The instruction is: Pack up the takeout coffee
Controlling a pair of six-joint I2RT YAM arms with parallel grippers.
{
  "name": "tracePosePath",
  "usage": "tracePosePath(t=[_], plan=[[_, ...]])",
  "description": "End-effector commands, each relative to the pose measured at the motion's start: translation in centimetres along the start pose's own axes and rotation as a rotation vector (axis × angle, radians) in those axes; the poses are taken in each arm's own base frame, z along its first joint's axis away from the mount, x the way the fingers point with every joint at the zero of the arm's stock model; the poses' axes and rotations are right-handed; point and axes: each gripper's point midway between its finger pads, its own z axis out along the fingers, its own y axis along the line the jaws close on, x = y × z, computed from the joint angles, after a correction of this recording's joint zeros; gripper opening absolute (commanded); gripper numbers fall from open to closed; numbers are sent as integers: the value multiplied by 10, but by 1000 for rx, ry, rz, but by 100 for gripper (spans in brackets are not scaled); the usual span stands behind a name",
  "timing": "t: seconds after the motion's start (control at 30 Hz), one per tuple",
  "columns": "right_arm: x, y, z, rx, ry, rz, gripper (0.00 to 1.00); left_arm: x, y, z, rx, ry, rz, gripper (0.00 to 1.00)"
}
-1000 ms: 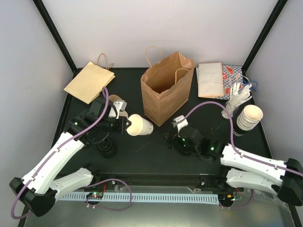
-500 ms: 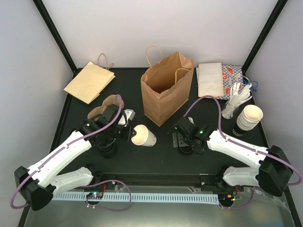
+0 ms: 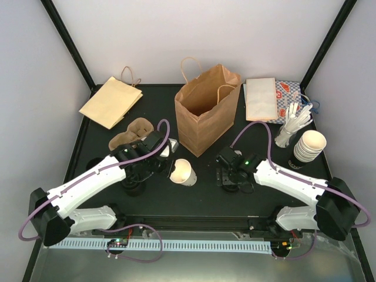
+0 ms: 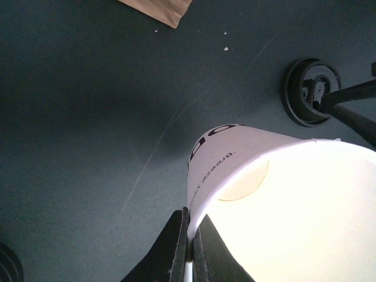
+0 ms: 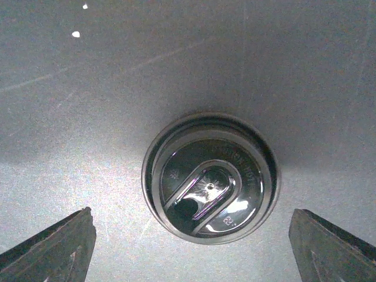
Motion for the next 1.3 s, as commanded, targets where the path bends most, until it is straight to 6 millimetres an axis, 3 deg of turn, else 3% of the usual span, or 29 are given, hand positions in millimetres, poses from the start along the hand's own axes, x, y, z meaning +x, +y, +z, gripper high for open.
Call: tracePosePath(t=[0.0,1.27], plan=[[9,5,10,-15,54,51,92,-15,-10,-7,-3,-36,27,2],[15,-8,41,79,85,133,85,-12,-19,6,-25,41,65,2]])
